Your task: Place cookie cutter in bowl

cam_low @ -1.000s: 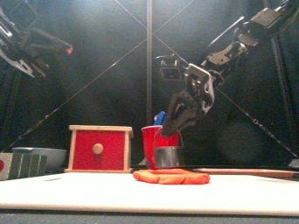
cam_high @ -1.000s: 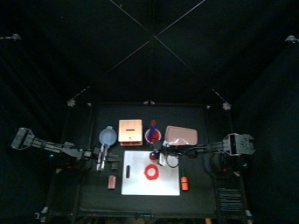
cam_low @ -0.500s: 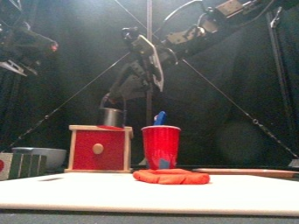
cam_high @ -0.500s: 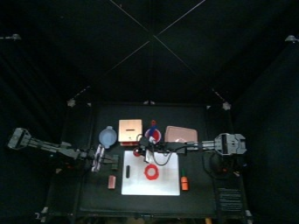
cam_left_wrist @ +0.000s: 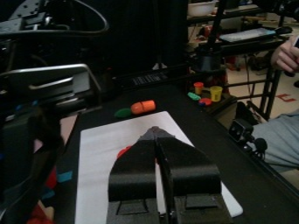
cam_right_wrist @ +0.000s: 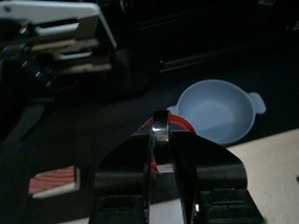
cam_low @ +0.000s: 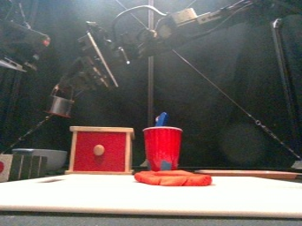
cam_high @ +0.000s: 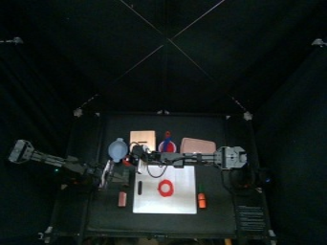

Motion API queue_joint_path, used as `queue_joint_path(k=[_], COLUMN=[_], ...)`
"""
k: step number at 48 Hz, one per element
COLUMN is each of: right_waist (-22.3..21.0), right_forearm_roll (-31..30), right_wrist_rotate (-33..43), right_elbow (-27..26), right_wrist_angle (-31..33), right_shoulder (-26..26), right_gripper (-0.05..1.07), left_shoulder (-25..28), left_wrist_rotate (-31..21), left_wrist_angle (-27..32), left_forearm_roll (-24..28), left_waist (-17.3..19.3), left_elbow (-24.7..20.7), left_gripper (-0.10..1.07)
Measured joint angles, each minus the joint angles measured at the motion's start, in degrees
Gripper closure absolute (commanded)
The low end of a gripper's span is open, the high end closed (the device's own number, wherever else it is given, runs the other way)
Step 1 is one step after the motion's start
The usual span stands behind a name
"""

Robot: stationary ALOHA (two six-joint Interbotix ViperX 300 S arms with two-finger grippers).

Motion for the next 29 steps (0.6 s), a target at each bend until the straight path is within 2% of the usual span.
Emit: queue_joint_path(k=[12, 29], right_waist=[-1.58, -4.39], right_forearm_roll=[-2.02, -2.02], right_wrist_rotate=[0.18, 0.26], right_elbow=[-10.20, -16.00], right_wrist_angle=[3.87, 4.13], right_shoulder=[6.94, 12.22], right_gripper=[0.47, 0.46], left_shoulder=[0.00, 0.00], left_wrist_rotate=[-0.09, -0.09], left_wrist_angle=[0.00, 0.00], left_forearm_roll=[0.18, 0.97], left_waist=[-0.09, -1.14], left_elbow=[0.00, 0.00], left_gripper=[0.70, 0.70])
